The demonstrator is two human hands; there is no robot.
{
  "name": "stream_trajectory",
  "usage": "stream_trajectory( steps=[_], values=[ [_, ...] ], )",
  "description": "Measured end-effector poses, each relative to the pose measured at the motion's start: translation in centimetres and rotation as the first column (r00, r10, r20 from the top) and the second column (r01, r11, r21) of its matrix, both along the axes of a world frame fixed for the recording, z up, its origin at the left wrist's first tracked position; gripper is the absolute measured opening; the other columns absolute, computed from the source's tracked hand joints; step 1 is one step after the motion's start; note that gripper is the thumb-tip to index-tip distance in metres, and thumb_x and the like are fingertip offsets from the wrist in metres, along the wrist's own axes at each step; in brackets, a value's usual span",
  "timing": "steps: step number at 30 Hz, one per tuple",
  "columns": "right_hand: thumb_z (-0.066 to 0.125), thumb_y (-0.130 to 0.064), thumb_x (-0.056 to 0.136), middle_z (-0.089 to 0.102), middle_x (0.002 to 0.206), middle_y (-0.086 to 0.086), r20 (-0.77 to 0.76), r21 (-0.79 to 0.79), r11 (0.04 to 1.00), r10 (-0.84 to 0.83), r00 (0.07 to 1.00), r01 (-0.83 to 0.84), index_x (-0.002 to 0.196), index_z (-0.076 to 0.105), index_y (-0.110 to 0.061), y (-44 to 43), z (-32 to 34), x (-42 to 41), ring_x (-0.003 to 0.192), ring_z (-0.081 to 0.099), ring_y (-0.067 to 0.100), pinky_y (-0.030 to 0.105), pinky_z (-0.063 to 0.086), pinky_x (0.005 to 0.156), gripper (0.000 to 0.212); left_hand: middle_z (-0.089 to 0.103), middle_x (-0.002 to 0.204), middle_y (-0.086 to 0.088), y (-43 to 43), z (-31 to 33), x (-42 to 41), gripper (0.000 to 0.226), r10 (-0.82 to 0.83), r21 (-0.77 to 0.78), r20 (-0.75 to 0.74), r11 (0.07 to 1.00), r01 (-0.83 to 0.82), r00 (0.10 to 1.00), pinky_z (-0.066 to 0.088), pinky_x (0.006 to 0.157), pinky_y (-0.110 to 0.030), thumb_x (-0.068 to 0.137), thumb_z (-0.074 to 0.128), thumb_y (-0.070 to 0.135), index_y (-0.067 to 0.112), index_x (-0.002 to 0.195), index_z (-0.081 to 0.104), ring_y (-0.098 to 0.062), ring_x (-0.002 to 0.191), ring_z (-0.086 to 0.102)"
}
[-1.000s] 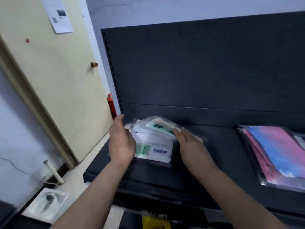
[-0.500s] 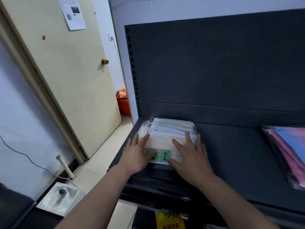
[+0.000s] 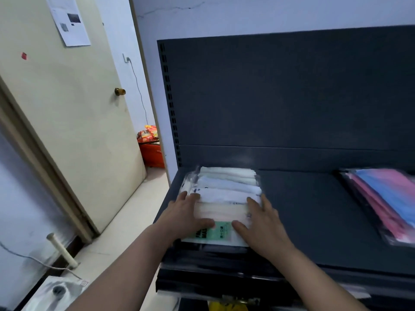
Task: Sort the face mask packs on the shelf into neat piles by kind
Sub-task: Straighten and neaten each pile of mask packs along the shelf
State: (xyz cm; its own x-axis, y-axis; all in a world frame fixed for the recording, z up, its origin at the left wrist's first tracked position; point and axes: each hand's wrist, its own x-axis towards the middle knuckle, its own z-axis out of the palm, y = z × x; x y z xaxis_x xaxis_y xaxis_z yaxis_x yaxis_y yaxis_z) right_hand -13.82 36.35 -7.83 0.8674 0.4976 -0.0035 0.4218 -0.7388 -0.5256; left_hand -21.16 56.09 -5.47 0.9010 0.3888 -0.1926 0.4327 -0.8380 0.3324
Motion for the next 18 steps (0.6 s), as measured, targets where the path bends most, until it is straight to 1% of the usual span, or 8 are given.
stream_trajectory(
  steps=[3, 5, 7, 9, 11, 13, 16, 18],
  values=[
    [0.051, -0.056, 0.087, -0.001, 0.159, 0.003, 0.0, -0.067, 0.998, -0.004, 1.0, 0.004, 0.144, 0.026, -0.027, 0.1, 0.1, -0.3, 0.14, 0.016, 0.031, 0.037, 0.023, 0.113, 0.069, 0.022, 0.154, -0.001, 0.3, 0.4, 0.2, 0.095, -0.019, 0.014, -0.018, 1.0, 0.019, 1.0, 0.037, 0.106, -0.045, 0.073, 0.063, 0.069, 0.03, 0.149, 0.021, -0.032, 0.135, 0.035],
    [0.05, -0.058, 0.087, -0.003, 0.16, 0.002, 0.0, -0.084, 0.996, -0.015, 1.0, 0.015, 0.146, 0.024, -0.028, 0.2, 0.4, -0.5, 0.145, 0.007, 0.031, 0.038, 0.018, 0.116, 0.071, 0.018, 0.158, -0.001, 0.0, 0.9, 0.5, 0.089, -0.008, 0.034, 0.023, 0.999, 0.007, 1.0, 0.034, 0.11, -0.049, 0.077, 0.061, 0.064, 0.031, 0.149, 0.021, -0.032, 0.14, 0.029],
    [0.049, -0.058, 0.088, -0.006, 0.161, 0.0, 0.004, -0.102, 0.995, 0.004, 1.0, -0.003, 0.148, 0.022, -0.028, 0.0, 0.6, -0.7, 0.148, -0.005, 0.029, 0.039, 0.012, 0.118, 0.072, 0.013, 0.16, -0.001, -0.7, 1.3, 1.2, 0.081, -0.049, 0.092, 0.06, 0.995, 0.043, 0.997, 0.028, 0.113, -0.054, 0.081, 0.06, 0.059, 0.033, 0.149, 0.022, -0.031, 0.144, 0.02],
    [0.048, -0.057, 0.089, -0.006, 0.161, -0.001, 0.02, -0.087, 0.996, 0.01, 1.0, -0.008, 0.147, 0.023, -0.029, -0.6, 1.0, -1.0, 0.148, -0.007, 0.028, 0.039, 0.012, 0.118, 0.07, 0.013, 0.161, -0.001, -1.7, 1.6, 1.9, 0.074, -0.097, 0.103, 0.109, 0.991, 0.086, 0.989, 0.024, 0.115, -0.055, 0.085, 0.059, 0.055, 0.033, 0.148, 0.025, -0.028, 0.146, 0.016],
    [0.047, -0.055, 0.091, 0.0, 0.161, -0.001, 0.094, -0.041, 0.999, -0.025, 0.995, 0.029, 0.147, 0.027, -0.029, -1.9, 1.6, -0.8, 0.148, -0.004, 0.025, 0.039, 0.015, 0.119, 0.065, 0.016, 0.16, -0.002, -3.0, 1.8, 2.9, 0.069, -0.145, 0.082, 0.175, 0.988, 0.132, 0.974, 0.026, 0.115, -0.051, 0.088, 0.057, 0.051, 0.029, 0.148, 0.029, -0.026, 0.146, 0.017],
    [0.047, -0.049, 0.093, 0.005, 0.161, 0.001, 0.175, -0.039, 0.997, -0.061, 0.983, 0.069, 0.146, 0.03, -0.028, -3.7, 2.3, 0.1, 0.149, -0.001, 0.022, 0.038, 0.014, 0.12, 0.06, 0.02, 0.159, -0.003, -4.5, 2.1, 4.0, 0.065, -0.205, 0.084, 0.21, 0.978, 0.191, 0.956, 0.028, 0.115, -0.045, 0.091, 0.057, 0.047, 0.025, 0.147, 0.033, -0.025, 0.145, 0.021],
    [0.048, -0.036, 0.094, 0.009, 0.161, 0.003, 0.28, -0.099, 0.982, -0.127, 0.952, 0.16, 0.144, 0.034, -0.024, -7.7, 2.7, 2.1, 0.149, -0.001, 0.02, 0.037, 0.007, 0.121, 0.053, 0.024, 0.158, -0.002, -7.8, 2.0, 6.0, 0.06, -0.291, 0.067, 0.216, 0.957, 0.283, 0.932, 0.029, 0.114, -0.038, 0.091, 0.057, 0.042, 0.025, 0.145, 0.037, -0.022, 0.143, 0.025],
    [0.049, -0.032, 0.093, 0.012, 0.16, 0.004, 0.355, -0.141, 0.96, -0.18, 0.917, 0.243, 0.142, 0.037, -0.024, -10.8, 2.9, 3.7, 0.149, -0.001, 0.02, 0.039, 0.006, 0.121, 0.051, 0.029, 0.155, -0.001, -10.0, 1.6, 7.3, 0.058, -0.339, 0.057, 0.219, 0.941, 0.335, 0.915, 0.029, 0.113, -0.033, 0.091, 0.058, 0.041, 0.024, 0.143, 0.04, -0.021, 0.141, 0.028]
  ],
)
